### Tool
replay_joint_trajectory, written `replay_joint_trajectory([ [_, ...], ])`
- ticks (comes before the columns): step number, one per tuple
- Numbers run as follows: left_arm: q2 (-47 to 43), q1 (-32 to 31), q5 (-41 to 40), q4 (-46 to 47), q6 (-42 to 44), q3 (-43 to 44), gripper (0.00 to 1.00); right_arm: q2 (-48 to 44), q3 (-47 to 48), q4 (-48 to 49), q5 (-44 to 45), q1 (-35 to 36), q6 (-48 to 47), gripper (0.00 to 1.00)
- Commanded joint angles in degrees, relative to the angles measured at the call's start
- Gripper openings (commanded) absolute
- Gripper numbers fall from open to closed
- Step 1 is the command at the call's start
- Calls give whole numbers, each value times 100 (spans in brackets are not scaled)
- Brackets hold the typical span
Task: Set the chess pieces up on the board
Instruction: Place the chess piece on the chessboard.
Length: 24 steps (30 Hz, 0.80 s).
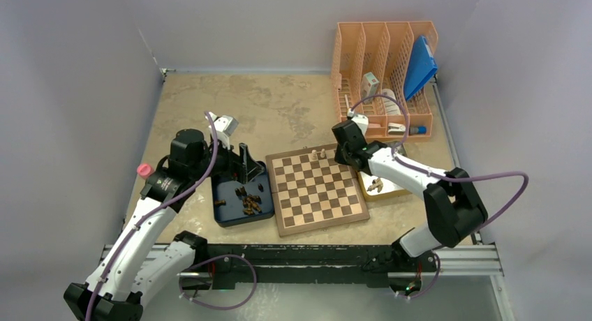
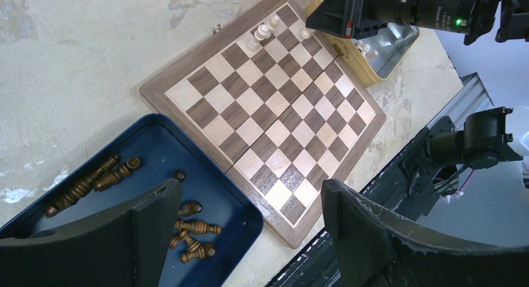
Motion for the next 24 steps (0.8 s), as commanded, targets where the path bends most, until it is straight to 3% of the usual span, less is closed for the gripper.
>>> replay_joint_trajectory([
  [1,-82,25,-47,160,-61,-30,83,134,337,-100,493,76,115,14],
  [24,-111,25,-108,143,-78,-29,83,574,337,37,443,86,324,16],
])
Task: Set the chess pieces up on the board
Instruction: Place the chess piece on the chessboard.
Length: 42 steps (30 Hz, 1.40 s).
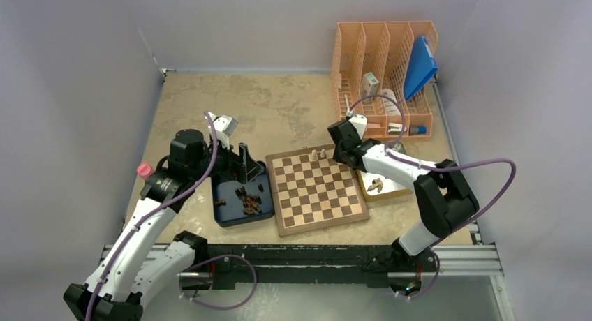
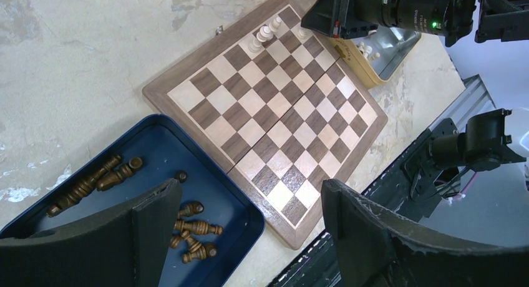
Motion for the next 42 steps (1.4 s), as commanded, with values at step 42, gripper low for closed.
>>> replay_joint_trajectory([
  [42,-127,25,-79,134,-85,-30,83,-29,239,-186,315,17,180,22],
])
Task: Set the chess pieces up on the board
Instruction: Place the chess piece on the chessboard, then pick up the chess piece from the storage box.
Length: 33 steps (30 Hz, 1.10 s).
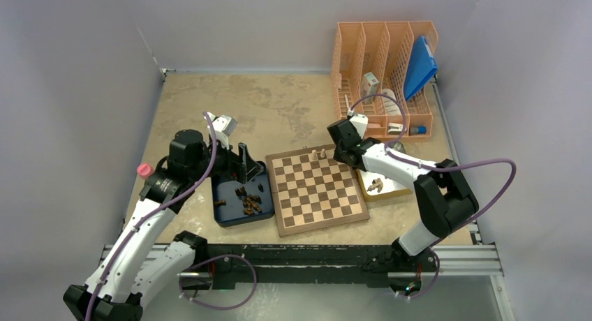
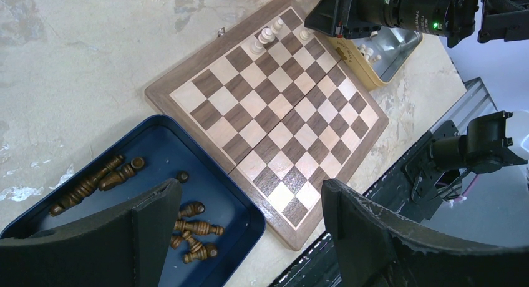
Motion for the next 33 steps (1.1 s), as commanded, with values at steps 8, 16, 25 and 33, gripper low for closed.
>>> replay_joint_trajectory([
  [8,-111,25,-52,134,-72,-30,83,-127,222,-28,-49,17,-14,24],
  [16,-100,25,-50,134,-72,-31,83,-420,386,-170,40,10,-173,27],
  [25,-124,25,-60,130,-72,-30,83,-1124,193,-9,478,-180,-297,29],
  [33,-136,25,-36,143,-72,-39,83,-1355,-355,526,320,-1235,-675,28],
])
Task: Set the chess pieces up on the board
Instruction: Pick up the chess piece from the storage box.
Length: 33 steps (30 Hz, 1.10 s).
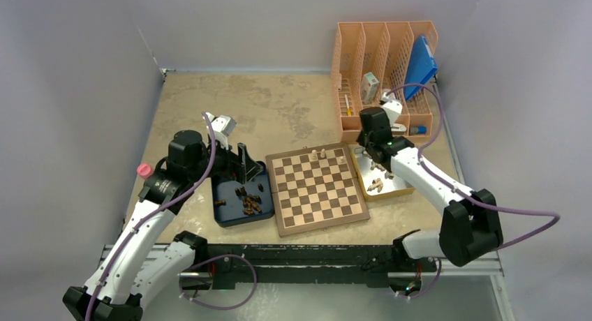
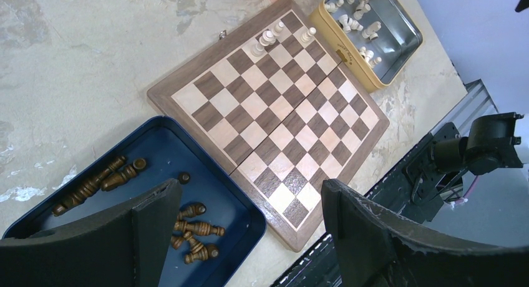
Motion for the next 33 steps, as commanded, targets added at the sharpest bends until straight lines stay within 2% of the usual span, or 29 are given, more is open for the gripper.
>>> replay_joint_trajectory([
  [1,-82,25,3,145,-70,-33,83,75,-289,357,143,-499,-369,28],
  [4,-79,25,19,145,-71,-39,83,320,-396,553,-58,-619,-368,27],
  [12,-28,12,86,171,-62,-48,83,1096,-587,836,79,-874,-164,29],
  [20,1,-10,116,170,-60,-47,83,1013,-689,1025,-29,-1107,-245,35],
  [33,5,-10,160,179,-52,-47,83,1091,-681,1269,-466,-1265,-532,32],
])
